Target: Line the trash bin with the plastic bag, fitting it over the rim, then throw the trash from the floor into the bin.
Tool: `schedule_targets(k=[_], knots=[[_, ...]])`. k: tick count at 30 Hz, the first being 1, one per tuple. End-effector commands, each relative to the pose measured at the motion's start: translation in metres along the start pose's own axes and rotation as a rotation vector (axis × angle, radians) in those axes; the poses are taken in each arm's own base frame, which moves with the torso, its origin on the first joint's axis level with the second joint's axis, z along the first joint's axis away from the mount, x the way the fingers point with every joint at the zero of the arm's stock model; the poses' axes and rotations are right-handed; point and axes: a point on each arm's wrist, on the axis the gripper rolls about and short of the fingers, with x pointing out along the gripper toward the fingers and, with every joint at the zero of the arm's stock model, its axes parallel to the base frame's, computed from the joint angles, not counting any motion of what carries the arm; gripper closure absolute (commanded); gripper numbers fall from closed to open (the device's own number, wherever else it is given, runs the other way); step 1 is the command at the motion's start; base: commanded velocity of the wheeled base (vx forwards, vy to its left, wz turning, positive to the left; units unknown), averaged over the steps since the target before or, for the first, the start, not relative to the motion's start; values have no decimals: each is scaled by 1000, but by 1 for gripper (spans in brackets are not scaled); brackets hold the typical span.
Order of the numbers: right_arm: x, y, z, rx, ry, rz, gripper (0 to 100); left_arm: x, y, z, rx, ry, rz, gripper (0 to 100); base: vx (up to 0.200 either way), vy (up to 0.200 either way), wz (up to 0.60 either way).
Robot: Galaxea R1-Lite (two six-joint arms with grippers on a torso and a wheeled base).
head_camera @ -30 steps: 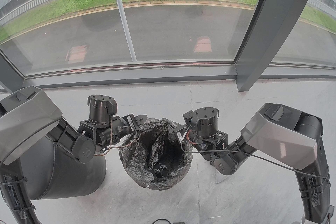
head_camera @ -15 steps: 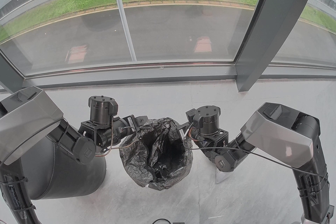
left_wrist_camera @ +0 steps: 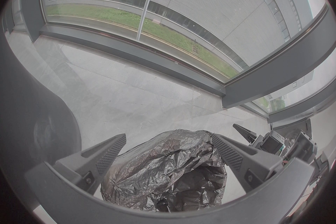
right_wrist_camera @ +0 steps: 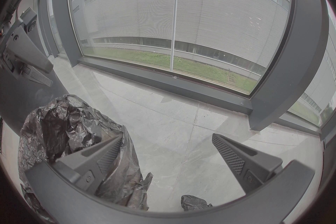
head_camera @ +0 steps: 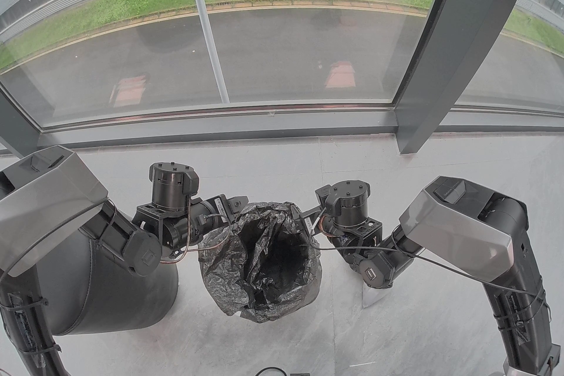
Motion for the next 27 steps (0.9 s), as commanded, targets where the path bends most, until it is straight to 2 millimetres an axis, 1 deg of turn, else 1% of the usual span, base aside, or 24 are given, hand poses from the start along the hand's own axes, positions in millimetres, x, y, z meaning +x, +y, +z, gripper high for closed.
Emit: schedule_targets(k=[1, 6, 10, 13, 17, 20, 21, 22, 23, 26, 27], knots=[[3, -1, -5, -1, 10, -4, 0, 1, 1, -2, 0, 6, 4, 0, 0, 0, 0], [5, -6, -7, 4, 11, -17, 0, 1, 1, -1, 0, 4, 4, 0, 0, 0, 0], [1, -11, 1, 12, -5, -25, 0, -1, 0, 0, 0, -2, 1, 0, 0, 0, 0], [-6, -13, 6, 12, -8, -24, 0, -5, -1, 1, -6, -6, -1, 0, 0, 0, 0], [-26, -15, 18, 18, -6, -8, 0, -18, -3, 6, -13, -18, -10, 0, 0, 0, 0], [-42, -6, 29, 36, -18, 26, 0, -29, -7, 7, -18, -21, -21, 0, 0, 0, 0], [-42, -6, 29, 36, -18, 26, 0, -29, -7, 7, -18, -21, -21, 0, 0, 0, 0], [-51, -1, 34, 35, -24, 51, 0, -39, -7, 8, -30, -25, -26, 0, 0, 0, 0], [-51, -1, 34, 34, -22, 53, 0, -40, -7, 9, -31, -26, -27, 0, 0, 0, 0], [-60, 12, 39, 28, -32, 86, 0, -56, -7, 9, -41, -27, -30, 0, 0, 0, 0], [-60, 12, 39, 28, -32, 88, 0, -57, -7, 9, -41, -29, -31, 0, 0, 0, 0]])
